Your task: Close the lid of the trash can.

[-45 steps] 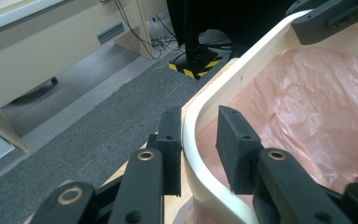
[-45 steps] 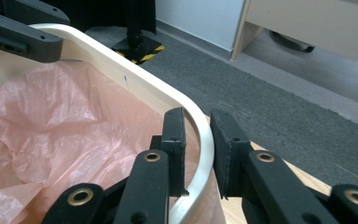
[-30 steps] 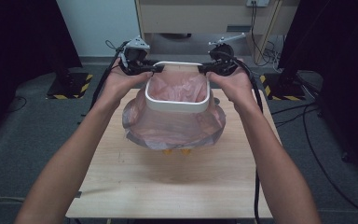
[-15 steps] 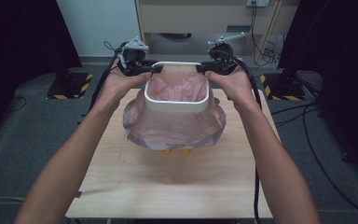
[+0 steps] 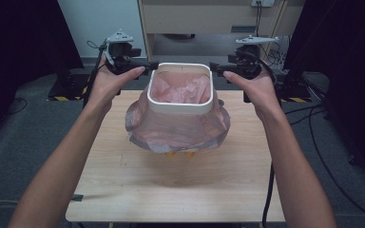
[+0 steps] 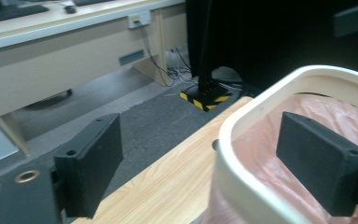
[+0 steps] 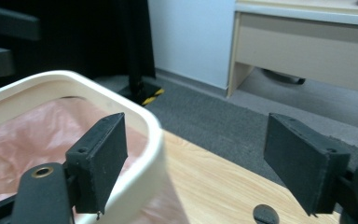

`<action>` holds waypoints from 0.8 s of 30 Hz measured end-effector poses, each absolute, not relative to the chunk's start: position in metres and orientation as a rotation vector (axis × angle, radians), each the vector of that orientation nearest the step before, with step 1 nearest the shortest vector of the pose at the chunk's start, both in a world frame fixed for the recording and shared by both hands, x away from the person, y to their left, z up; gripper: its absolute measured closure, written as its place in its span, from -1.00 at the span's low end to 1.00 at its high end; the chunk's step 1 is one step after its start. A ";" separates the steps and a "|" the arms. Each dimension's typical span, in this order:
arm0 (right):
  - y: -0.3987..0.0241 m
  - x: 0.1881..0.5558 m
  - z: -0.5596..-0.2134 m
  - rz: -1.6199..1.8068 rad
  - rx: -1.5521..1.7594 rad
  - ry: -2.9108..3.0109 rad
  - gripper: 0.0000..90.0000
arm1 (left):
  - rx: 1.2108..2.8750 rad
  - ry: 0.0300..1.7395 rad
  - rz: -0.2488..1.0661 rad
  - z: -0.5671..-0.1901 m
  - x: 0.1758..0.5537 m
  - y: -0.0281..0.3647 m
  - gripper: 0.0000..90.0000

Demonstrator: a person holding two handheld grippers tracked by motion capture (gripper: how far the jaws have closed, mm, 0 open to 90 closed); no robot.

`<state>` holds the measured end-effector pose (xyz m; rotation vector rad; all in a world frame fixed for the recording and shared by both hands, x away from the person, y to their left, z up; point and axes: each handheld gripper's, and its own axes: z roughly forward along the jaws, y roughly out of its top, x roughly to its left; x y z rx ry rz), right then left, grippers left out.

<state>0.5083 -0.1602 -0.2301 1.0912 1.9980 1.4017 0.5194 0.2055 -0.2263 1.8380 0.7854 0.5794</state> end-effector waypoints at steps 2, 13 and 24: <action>-0.166 0.508 -0.232 1.411 1.105 1.984 -0.56 | 1.831 0.791 0.580 -0.227 0.519 0.209 -0.73; -0.210 0.513 -0.282 1.370 1.246 1.944 -0.64 | 1.790 0.887 0.598 -0.251 0.515 0.253 -0.76; -0.230 0.517 -0.317 1.337 1.347 1.937 -0.69 | 1.775 0.978 0.574 -0.285 0.516 0.284 -0.77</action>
